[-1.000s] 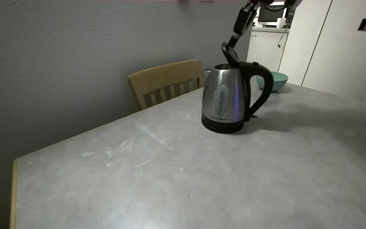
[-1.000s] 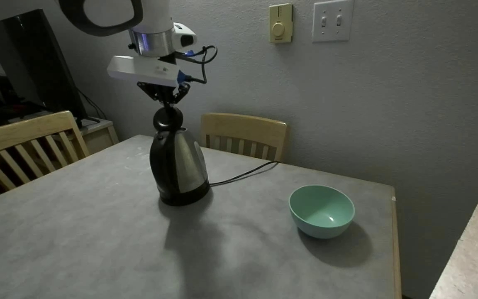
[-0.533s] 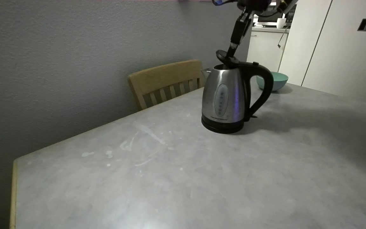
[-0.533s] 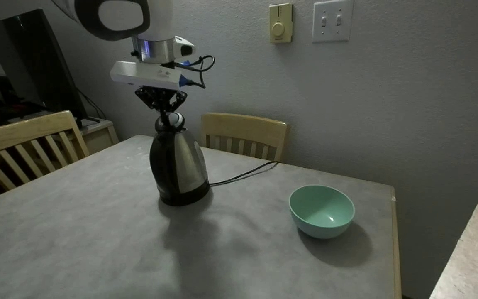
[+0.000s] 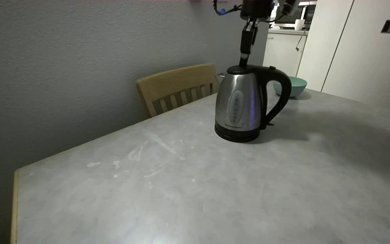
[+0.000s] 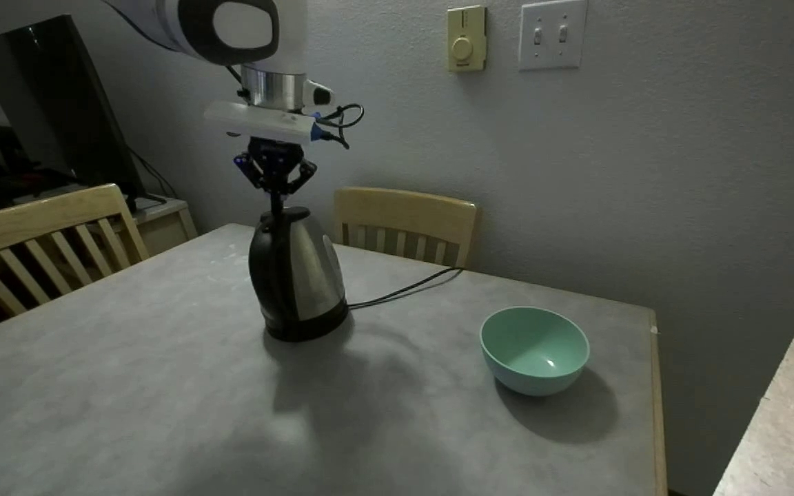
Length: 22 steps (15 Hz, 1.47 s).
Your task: Close the lid of the electric kettle.
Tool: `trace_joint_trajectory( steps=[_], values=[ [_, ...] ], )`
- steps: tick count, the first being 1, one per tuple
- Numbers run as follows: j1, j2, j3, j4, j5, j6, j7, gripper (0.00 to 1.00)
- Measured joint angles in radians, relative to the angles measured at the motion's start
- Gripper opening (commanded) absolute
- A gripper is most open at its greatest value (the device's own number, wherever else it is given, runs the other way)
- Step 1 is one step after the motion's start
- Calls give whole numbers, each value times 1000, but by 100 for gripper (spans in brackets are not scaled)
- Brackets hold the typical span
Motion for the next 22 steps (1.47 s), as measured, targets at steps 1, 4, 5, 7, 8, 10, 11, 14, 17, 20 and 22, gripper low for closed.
trace_joint_trajectory(
  steps=[1, 4, 5, 7, 8, 10, 11, 14, 17, 20, 22],
  values=[
    [0, 19, 1, 33, -10, -33, 12, 0],
    [1, 73, 4, 128, -32, -126, 41, 0],
    [1, 91, 5, 161, -39, -155, 50, 0],
    [6, 130, 7, 230, -63, -217, 74, 0],
    [11, 149, 7, 263, -79, -245, 89, 0],
    [24, 185, 8, 329, -119, -298, 125, 0],
    [31, 200, 8, 355, -137, -319, 143, 0],
    [46, 243, 8, 431, -170, -377, 182, 0],
    [54, 270, 8, 482, -187, -413, 187, 0],
    [64, 274, 7, 488, -213, -394, 175, 0],
    [68, 269, 7, 486, -219, -344, 164, 0]
  ],
)
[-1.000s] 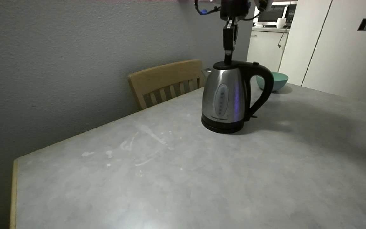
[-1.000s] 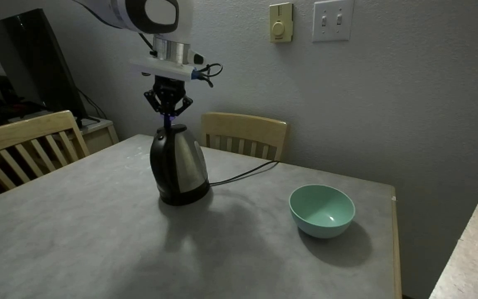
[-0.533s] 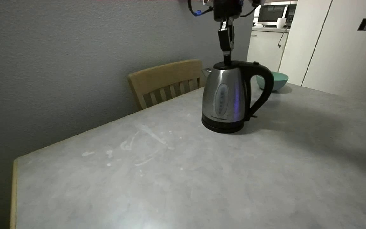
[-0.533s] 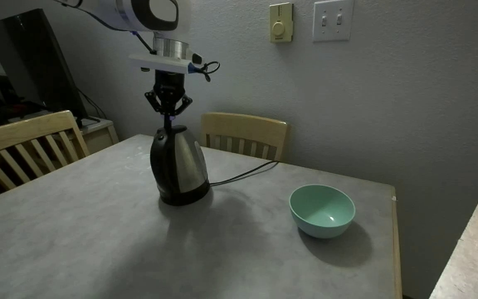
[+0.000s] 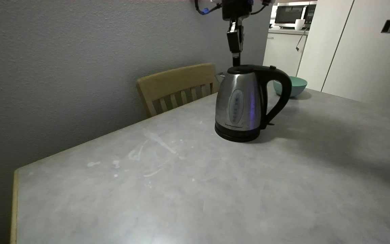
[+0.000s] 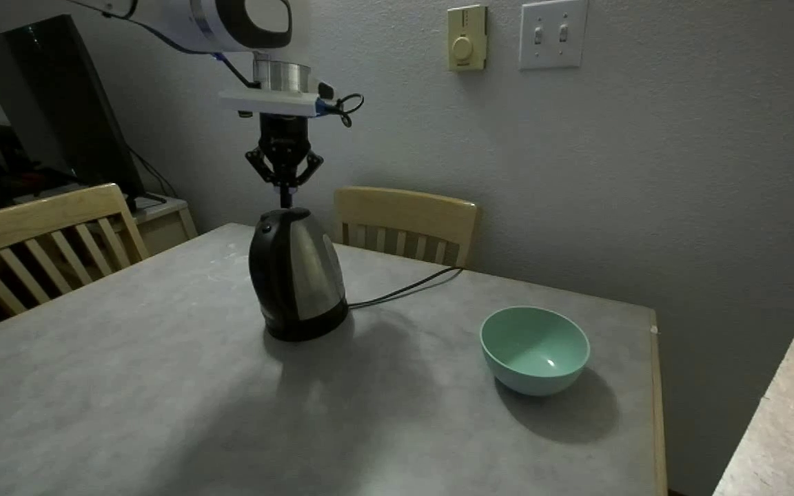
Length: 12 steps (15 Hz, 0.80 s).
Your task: Close the lid of the electric kettle.
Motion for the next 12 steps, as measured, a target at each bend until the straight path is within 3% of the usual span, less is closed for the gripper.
trace_joint_trajectory(
  steps=[6, 12],
  values=[
    [12, -86, 1, -55, 2, 155, -8, 0],
    [14, -241, 1, -206, 4, 183, 23, 0]
  ],
)
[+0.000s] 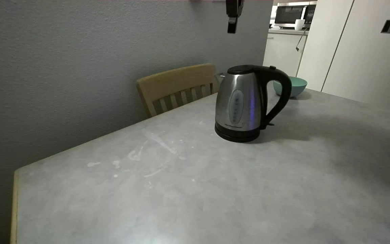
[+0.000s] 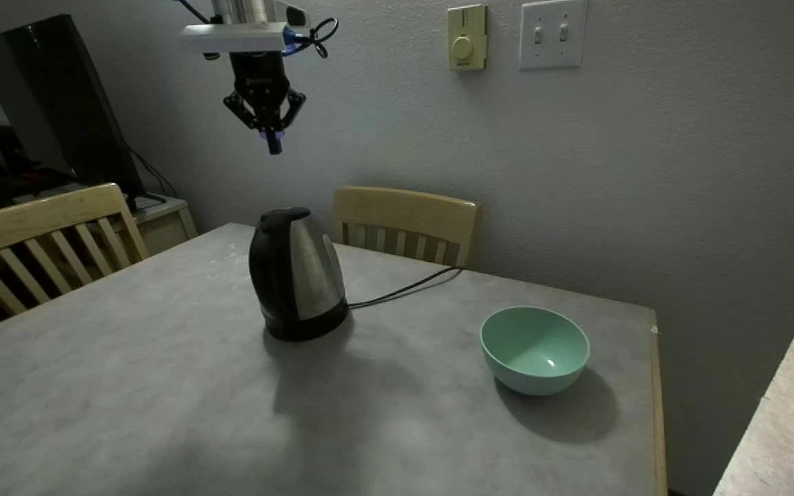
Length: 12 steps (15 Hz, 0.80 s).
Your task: Close the lid of the electric kettle.
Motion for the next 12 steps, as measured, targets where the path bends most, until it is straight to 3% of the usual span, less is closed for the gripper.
trace_joint_trajectory(
  steps=[1, 2, 4, 12],
  values=[
    [0, -22, 0, -24, 1, 3, 0, 0],
    [0, -42, 1, -47, 1, 7, 1, 25],
    [0, -75, 5, -87, 2, 24, 1, 33],
    [0, -158, 23, -219, 56, 131, 3, 89]
  ],
)
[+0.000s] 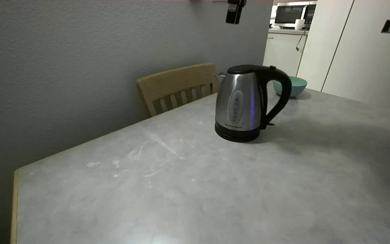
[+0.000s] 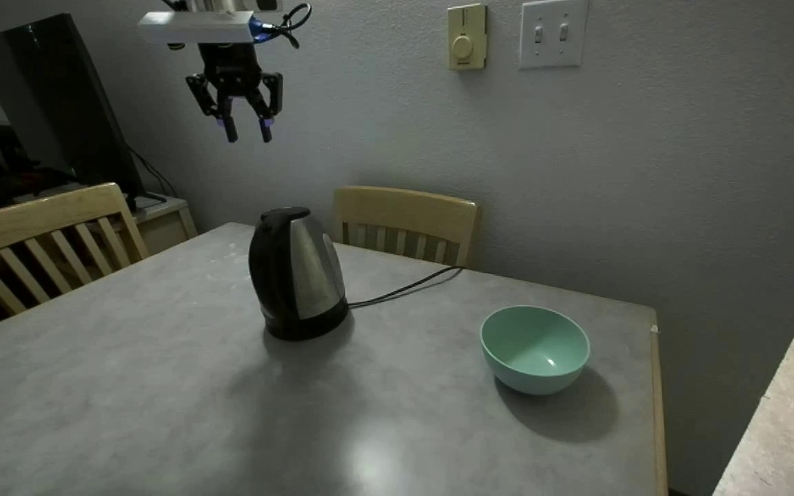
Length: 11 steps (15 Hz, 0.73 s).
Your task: Close the lid of the electric kettle.
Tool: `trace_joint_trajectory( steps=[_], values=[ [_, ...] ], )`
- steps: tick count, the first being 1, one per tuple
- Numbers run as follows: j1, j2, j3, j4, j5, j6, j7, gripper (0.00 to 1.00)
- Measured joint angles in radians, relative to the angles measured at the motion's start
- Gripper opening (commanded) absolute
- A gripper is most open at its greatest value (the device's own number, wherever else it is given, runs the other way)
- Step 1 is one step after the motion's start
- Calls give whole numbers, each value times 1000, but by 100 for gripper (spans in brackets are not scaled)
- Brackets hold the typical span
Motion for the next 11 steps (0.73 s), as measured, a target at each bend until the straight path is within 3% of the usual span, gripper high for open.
trace_joint_trajectory(
  steps=[2, 11],
  values=[
    [0, -13, 2, -27, 17, 35, 1, 99],
    [0, -54, 5, -107, 102, 96, 1, 100]
  ],
)
